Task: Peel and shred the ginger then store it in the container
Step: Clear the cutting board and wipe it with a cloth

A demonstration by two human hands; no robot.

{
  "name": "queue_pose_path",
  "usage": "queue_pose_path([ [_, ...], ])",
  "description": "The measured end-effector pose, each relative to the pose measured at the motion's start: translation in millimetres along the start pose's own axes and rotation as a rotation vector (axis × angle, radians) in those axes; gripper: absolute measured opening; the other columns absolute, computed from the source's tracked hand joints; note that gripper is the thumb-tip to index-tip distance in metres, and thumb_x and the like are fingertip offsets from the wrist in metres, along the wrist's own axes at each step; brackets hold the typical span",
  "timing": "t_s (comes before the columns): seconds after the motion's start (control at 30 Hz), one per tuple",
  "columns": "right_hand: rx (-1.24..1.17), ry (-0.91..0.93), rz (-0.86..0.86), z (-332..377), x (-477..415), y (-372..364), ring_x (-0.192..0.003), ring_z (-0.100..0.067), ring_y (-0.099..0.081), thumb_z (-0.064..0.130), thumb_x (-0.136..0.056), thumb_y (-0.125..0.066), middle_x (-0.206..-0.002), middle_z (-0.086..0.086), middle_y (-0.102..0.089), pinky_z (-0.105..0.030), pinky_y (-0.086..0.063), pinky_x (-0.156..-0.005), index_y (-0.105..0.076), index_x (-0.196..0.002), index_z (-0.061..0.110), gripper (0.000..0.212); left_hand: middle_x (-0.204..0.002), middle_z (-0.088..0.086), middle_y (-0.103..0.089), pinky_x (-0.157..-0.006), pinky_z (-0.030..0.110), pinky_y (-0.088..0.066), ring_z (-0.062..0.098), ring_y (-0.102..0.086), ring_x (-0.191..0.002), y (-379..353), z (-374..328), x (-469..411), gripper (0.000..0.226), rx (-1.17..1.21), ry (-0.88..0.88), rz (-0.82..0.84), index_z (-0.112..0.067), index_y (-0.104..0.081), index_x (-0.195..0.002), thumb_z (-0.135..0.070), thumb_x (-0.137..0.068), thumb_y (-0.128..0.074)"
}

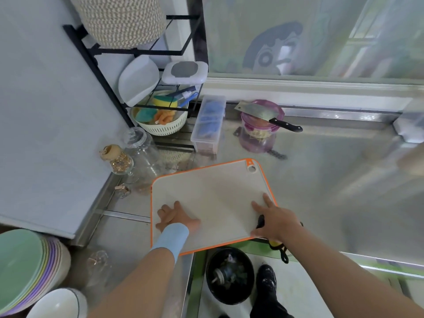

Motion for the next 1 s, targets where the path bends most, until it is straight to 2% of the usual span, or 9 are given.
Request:
queue_pose_path([
  [0.17, -0.047, -0.091, -0.03, -34.6, 17.1, 7.3, -0.139, -0.02, -0.042, 0.077, -0.067, -0.06, -0.165, 0.014, 0.013, -0.04, -0.046, -0.102, -0.006, -0.153, 0.053, 0.105, -0.154, 0.009, -0.004, -0.11, 0.045, -0.03, 0.03, -0.01, -0.14, -4.0, -31.8, 10.0, 0.113, -0.183, -0.259, 0.073, -0.038, -0.01, -0.149, -0.064, -0.057, -0.07],
  [0.33, -0.04, -0.202, -0.026, -78.0, 30.9, 18.4, -0.14, -0.02, -0.041, 0.08, -0.065, -0.059, -0.165, 0.014, 0.011, -0.041, -0.045, -0.103, -0.004, -0.153, 0.051, 0.108, -0.156, -0.004, 0.03, -0.111, 0.067, -0.003, 0.032, 0.015, -0.146, -19.2, -59.1, 20.7, 0.131, -0.398, -0.508, 0.189, -0.05, 0.011, -0.147, -0.054, -0.056, -0.084],
  [0.4, -0.012, -0.238, -0.011, -91.1, 34.9, 20.9, -0.14, -0.02, -0.041, 0.085, -0.06, -0.057, -0.164, 0.015, 0.011, -0.042, -0.045, -0.104, -0.001, -0.153, 0.052, 0.114, -0.153, -0.008, 0.036, -0.109, 0.072, -0.002, 0.03, 0.021, -0.145, -26.8, -66.8, 24.2, 0.132, -0.423, -0.549, 0.204, -0.05, 0.016, -0.146, -0.043, -0.062, -0.086],
  [0.5, 0.013, -0.257, 0.008, -99.0, 37.4, 20.0, -0.138, -0.021, -0.044, 0.091, -0.049, -0.06, -0.164, 0.016, 0.014, -0.041, -0.048, -0.099, 0.005, -0.153, 0.052, 0.128, -0.152, -0.012, 0.037, -0.11, 0.07, -0.01, 0.03, 0.022, -0.144, -30.0, -74.2, 23.9, 0.127, -0.401, -0.576, 0.198, -0.049, 0.014, -0.146, -0.035, -0.068, -0.084],
  [0.57, 0.022, -0.256, -0.003, -102.4, 37.1, 18.5, -0.136, -0.021, -0.046, 0.089, -0.051, -0.063, -0.164, 0.015, 0.014, -0.041, -0.049, -0.097, 0.005, -0.153, 0.051, 0.128, -0.153, -0.013, 0.034, -0.112, 0.066, -0.011, 0.028, 0.021, -0.144, -28.3, -76.0, 19.7, 0.123, -0.381, -0.604, 0.187, -0.048, 0.008, -0.148, -0.035, -0.068, -0.084],
  [0.7, 0.036, -0.315, -0.043, -122.2, 36.8, 23.0, -0.131, -0.025, -0.051, 0.091, -0.056, -0.058, -0.165, 0.011, 0.01, -0.041, -0.051, -0.093, 0.005, -0.154, 0.048, 0.124, -0.161, -0.013, 0.009, -0.116, 0.053, -0.02, 0.018, 0.005, -0.147, -19.6, -98.2, 18.4, 0.1, -0.372, -0.731, 0.087, -0.037, -0.014, -0.152, -0.031, -0.075, -0.078],
  [0.8, 0.055, -0.354, -0.039, -140.0, 36.6, 29.2, -0.129, -0.026, -0.052, 0.092, -0.056, -0.057, -0.166, 0.01, 0.009, -0.041, -0.052, -0.091, 0.006, -0.154, 0.047, 0.125, -0.161, -0.012, 0.006, -0.116, 0.053, -0.021, 0.02, 0.003, -0.147, -21.7, -126.3, 25.0, 0.09, -0.418, -0.8, 0.101, -0.032, -0.023, -0.151, -0.022, -0.078, -0.075],
  [0.9, 0.055, -0.348, -0.027, -147.4, 31.8, 30.8, -0.13, -0.026, -0.052, 0.092, -0.055, -0.058, -0.166, 0.01, 0.009, -0.042, -0.052, -0.09, 0.006, -0.154, 0.046, 0.126, -0.16, -0.012, 0.013, -0.119, 0.05, -0.013, 0.022, 0.008, -0.148, -30.1, -137.8, 30.1, 0.092, -0.499, -0.837, 0.127, -0.021, -0.012, -0.154, -0.017, -0.083, -0.071],
  [1.0, 0.018, -0.359, -0.026, -152.0, 32.8, 27.4, -0.129, -0.026, -0.052, 0.091, -0.057, -0.057, -0.165, 0.01, 0.01, -0.041, -0.052, -0.09, 0.005, -0.155, 0.045, 0.125, -0.16, -0.012, 0.016, -0.119, 0.049, -0.012, 0.023, 0.011, -0.148, -38.6, -141.0, 37.4, 0.101, -0.526, -0.839, 0.13, -0.019, 0.004, -0.155, -0.028, -0.085, -0.069],
])
Point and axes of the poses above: each hand's wrist, its own x-axis away from the middle knuckle, its own y-axis out of the back of the hand, z = x × y, the point moved 4 cm from there along -x, towards the middle knuckle
